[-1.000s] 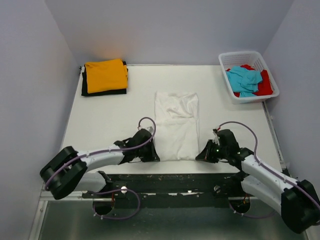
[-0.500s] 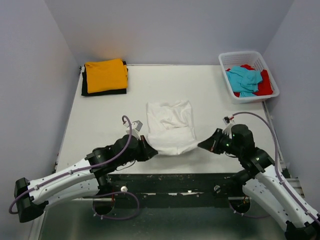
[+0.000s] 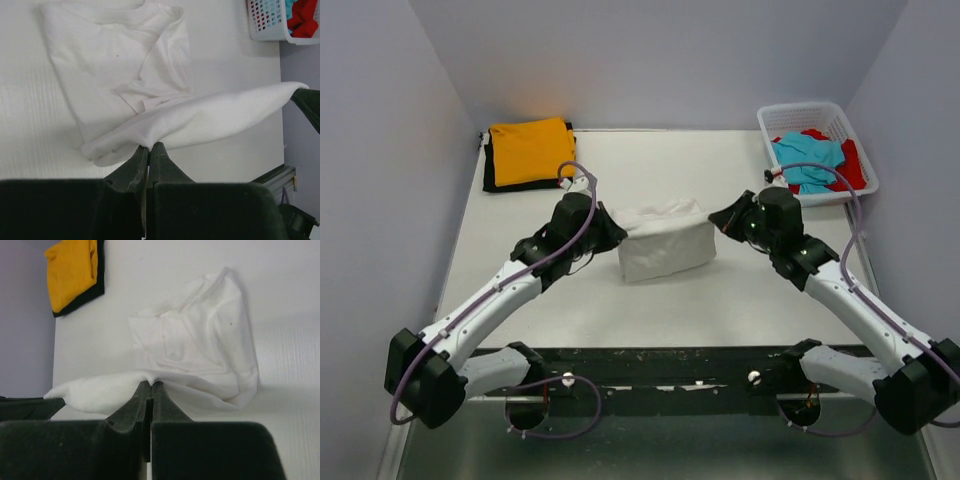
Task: Fold and stack the t-shirts
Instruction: Fold the long partially folded tshirt into a neat square
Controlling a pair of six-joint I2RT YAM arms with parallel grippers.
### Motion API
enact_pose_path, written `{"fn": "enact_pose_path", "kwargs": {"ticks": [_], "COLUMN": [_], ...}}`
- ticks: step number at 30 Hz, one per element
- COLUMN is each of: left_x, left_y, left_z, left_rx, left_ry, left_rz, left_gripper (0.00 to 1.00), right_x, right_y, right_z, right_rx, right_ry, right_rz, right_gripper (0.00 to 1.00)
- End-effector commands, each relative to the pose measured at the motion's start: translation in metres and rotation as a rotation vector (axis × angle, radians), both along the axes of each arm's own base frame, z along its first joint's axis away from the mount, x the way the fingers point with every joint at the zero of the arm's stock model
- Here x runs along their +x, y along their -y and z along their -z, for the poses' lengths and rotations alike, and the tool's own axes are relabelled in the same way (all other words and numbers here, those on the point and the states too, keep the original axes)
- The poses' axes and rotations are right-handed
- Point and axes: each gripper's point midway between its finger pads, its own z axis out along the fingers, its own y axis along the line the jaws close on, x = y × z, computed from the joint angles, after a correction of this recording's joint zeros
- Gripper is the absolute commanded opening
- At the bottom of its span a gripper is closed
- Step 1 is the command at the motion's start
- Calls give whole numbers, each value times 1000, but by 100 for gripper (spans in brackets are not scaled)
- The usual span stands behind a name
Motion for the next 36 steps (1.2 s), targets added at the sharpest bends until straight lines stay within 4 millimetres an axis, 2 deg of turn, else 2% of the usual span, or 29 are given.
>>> {"fn": "enact_pose_path", "kwargs": {"ticks": [1, 4, 7, 14, 19, 23, 27, 28, 29, 30, 32, 33, 34, 36], "left_x": [34, 55, 76, 127, 162, 188, 206, 209, 211, 212, 214, 216, 217, 216], "left_y": [8, -1, -6, -13, -22, -37, -44, -45, -45, -44, -44, -42, -41, -35], "left_z": [-18, -20, -18, 16, 48, 75, 99, 107, 109, 113, 111, 105, 97, 77], "left_rx": [-23, -17, -14, 7, -3, 49, 47, 52, 51, 49, 48, 44, 38, 3], "left_ry": [26, 18, 10, -103, -183, -254, -316, -339, -354, -371, -379, -368, -356, -318], "left_rz": [75, 50, 44, 25, -13, -81, -104, -106, -104, -97, -92, -83, -77, -48], "left_gripper": [0, 0, 0, 0, 0, 0, 0, 15, 30, 44, 71, 98, 98, 99], "right_x": [58, 83, 105, 159, 201, 229, 247, 251, 255, 260, 271, 273, 275, 270], "right_y": [9, 1, 1, -8, -20, -26, -38, -41, -42, -42, -44, -46, -49, -55], "right_z": [-48, -49, -46, -16, 27, 71, 119, 125, 132, 134, 132, 130, 122, 102], "right_rx": [-62, -90, -103, -89, -115, -131, -117, -114, -116, -118, -125, -131, -135, -116], "right_ry": [171, 173, 167, 150, 117, 62, -11, -15, -21, -19, -10, -16, -6, 13], "right_rz": [128, 118, 127, 94, 51, 54, 8, 6, 4, 8, 1, -12, -32, -78], "right_gripper": [1, 1, 1, 1, 1, 1, 3, 8, 18, 33, 72, 90, 100, 100]}}
